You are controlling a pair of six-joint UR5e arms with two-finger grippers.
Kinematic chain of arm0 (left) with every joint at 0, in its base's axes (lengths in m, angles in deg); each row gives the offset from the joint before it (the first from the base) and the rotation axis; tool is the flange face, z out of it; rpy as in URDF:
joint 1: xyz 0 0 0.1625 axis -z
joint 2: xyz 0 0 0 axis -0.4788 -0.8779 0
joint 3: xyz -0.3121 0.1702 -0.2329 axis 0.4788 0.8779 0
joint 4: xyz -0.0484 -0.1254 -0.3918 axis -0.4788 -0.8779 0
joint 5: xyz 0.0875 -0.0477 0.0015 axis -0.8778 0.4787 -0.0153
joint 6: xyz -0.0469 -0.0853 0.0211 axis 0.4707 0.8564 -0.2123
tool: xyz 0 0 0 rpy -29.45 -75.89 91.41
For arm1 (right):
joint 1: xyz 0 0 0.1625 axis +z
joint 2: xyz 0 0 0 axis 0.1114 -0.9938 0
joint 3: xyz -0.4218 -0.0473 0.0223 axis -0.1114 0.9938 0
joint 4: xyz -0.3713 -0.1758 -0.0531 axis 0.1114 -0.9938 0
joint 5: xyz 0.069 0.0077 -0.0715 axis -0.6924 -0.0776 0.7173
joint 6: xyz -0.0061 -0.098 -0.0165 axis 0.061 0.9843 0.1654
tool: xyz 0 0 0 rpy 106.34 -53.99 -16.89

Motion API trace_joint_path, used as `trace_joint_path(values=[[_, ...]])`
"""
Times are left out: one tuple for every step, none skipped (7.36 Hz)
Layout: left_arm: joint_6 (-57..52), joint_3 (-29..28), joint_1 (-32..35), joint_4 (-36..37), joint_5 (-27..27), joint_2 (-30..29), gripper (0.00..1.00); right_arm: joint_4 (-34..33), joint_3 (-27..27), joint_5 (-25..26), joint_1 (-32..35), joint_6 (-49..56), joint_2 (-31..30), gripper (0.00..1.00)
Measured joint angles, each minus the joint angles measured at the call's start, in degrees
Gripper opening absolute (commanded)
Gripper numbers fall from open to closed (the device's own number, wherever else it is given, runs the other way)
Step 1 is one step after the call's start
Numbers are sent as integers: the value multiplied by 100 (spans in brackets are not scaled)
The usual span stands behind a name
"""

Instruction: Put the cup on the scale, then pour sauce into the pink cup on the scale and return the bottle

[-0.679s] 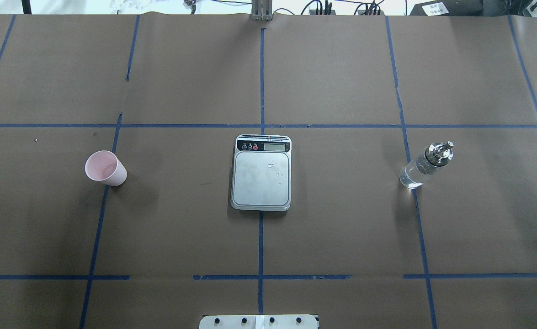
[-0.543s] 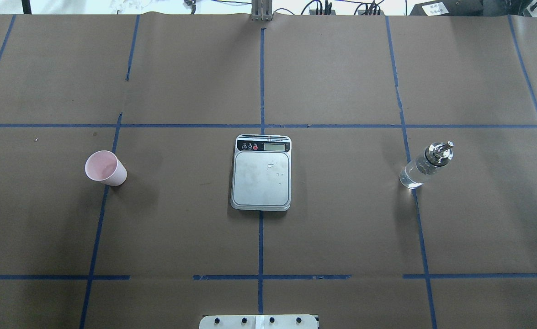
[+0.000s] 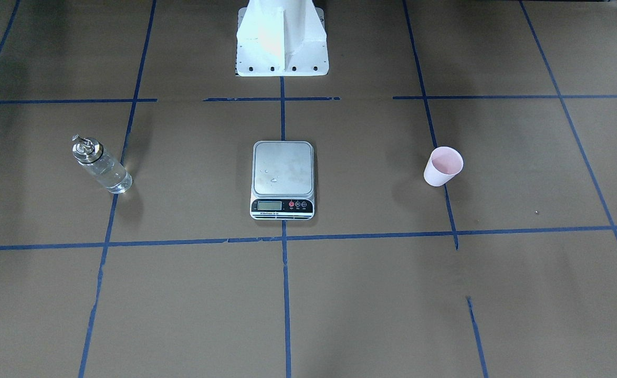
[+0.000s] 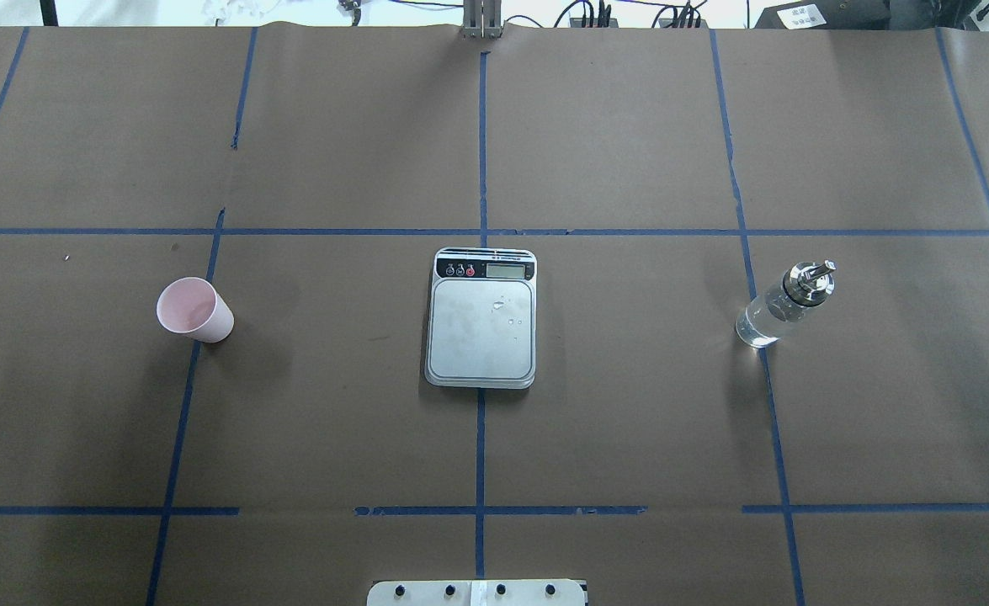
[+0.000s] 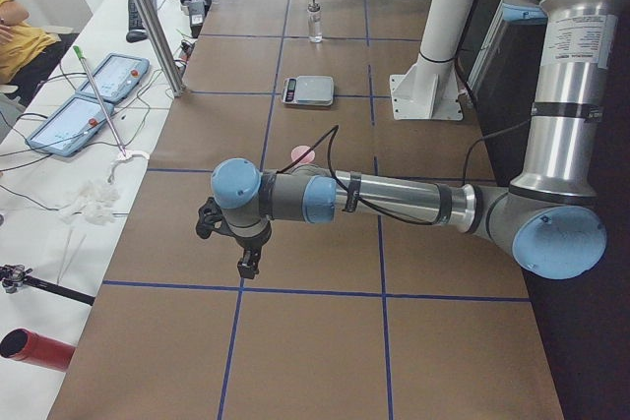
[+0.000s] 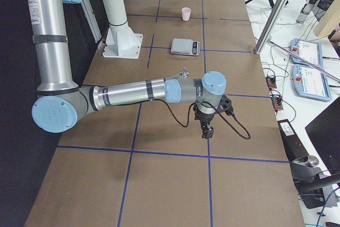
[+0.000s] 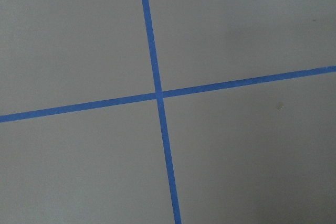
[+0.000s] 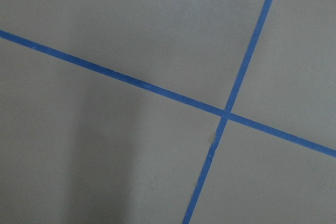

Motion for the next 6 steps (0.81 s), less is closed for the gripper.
trace_joint_path(values=[[-3, 67, -25, -75, 44, 23, 100, 12, -3, -20, -9, -7, 6, 100], [21, 145, -110, -260, 206, 30, 100, 31, 4, -20, -30, -12, 6, 100], [299, 292, -376, -519, 484, 38, 100, 51, 3, -20, -67, -20, -11, 100], [926, 527, -888, -705, 607, 36, 100, 64, -57, -73, -80, -32, -50, 100], [1567, 779, -1446, -890, 506, 34, 100, 71, -160, -149, -80, -39, -89, 100], [2055, 918, -1874, -1118, 357, 33, 100, 79, -237, -190, -92, -36, -110, 100]])
